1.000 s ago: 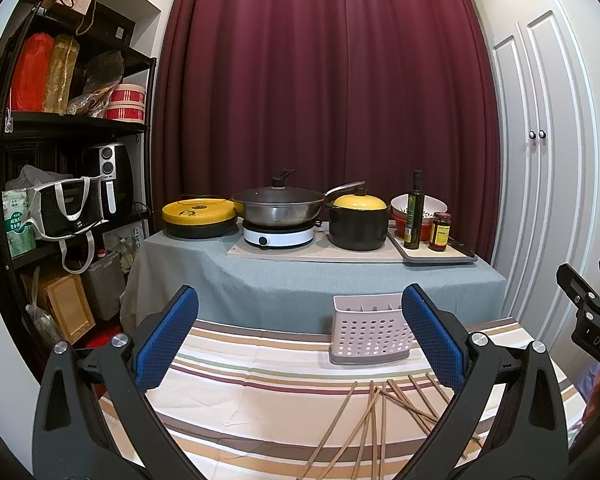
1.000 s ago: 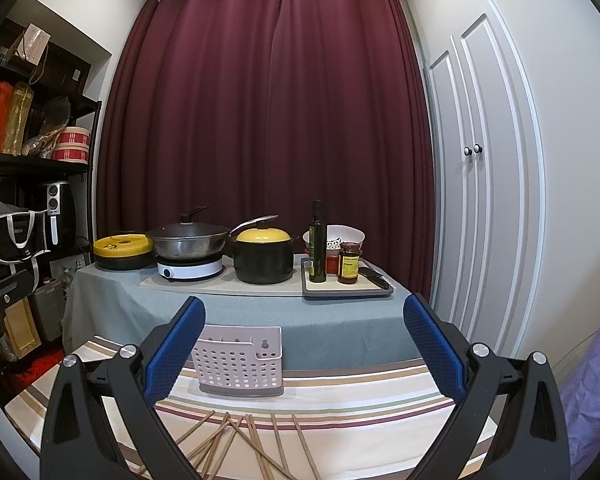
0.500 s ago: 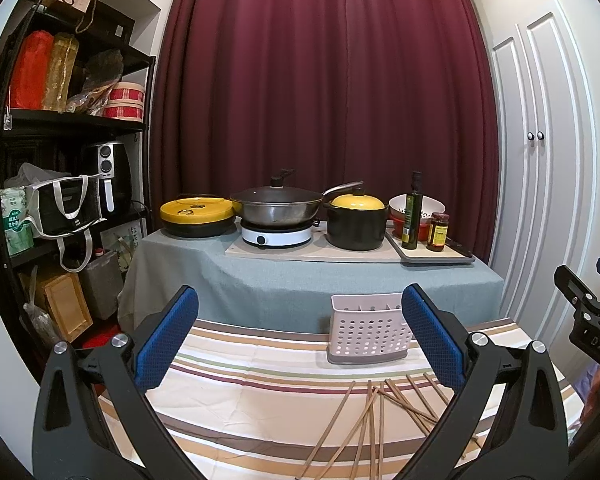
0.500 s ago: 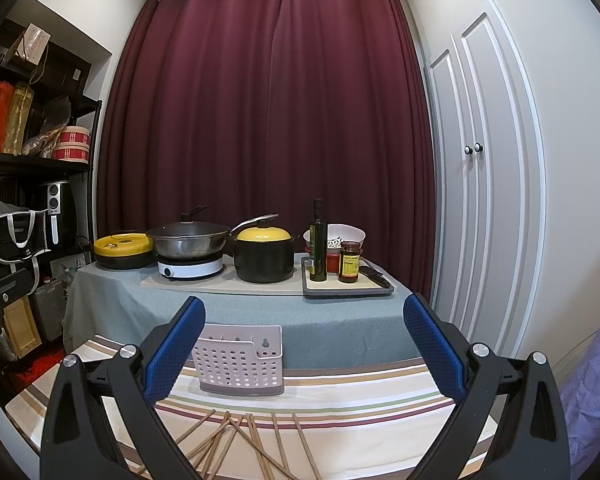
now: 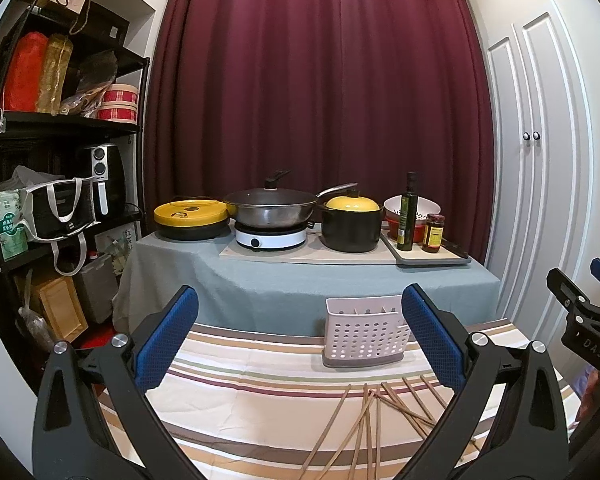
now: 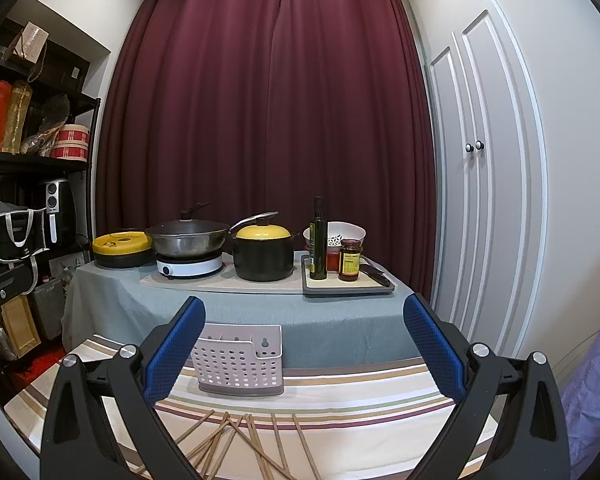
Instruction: Organize utensils
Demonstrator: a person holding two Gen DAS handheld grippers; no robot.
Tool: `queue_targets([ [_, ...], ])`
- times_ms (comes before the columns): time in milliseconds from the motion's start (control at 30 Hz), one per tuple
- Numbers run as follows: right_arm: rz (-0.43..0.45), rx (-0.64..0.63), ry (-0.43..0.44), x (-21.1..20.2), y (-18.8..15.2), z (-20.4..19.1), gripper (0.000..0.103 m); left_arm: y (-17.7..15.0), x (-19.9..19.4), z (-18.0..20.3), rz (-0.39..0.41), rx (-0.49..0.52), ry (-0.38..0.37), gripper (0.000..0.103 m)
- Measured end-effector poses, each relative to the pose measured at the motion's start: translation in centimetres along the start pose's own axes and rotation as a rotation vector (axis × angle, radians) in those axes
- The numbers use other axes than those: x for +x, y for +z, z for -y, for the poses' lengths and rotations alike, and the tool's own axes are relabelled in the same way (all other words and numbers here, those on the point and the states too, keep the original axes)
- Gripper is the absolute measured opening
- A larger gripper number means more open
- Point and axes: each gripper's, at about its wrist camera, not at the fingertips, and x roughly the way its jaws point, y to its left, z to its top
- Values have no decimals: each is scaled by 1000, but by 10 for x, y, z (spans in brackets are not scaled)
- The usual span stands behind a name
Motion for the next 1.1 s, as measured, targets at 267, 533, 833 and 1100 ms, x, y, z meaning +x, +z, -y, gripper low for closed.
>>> queue_targets([
  [267,-44,7,11,15,-18,-2,97,-19,24,0,-47,29,-18,99],
  [533,-145,7,40,44,-65,-1,97,-73,60,-3,-146,56,-36,99],
  [833,-220,-35,35,54,-126,-2,97,-164,80,-11,-259,103,-115,99],
  [1100,-284,-49,58,58,-160,-2,97,-224,78,-7,-317,150,-152,86],
])
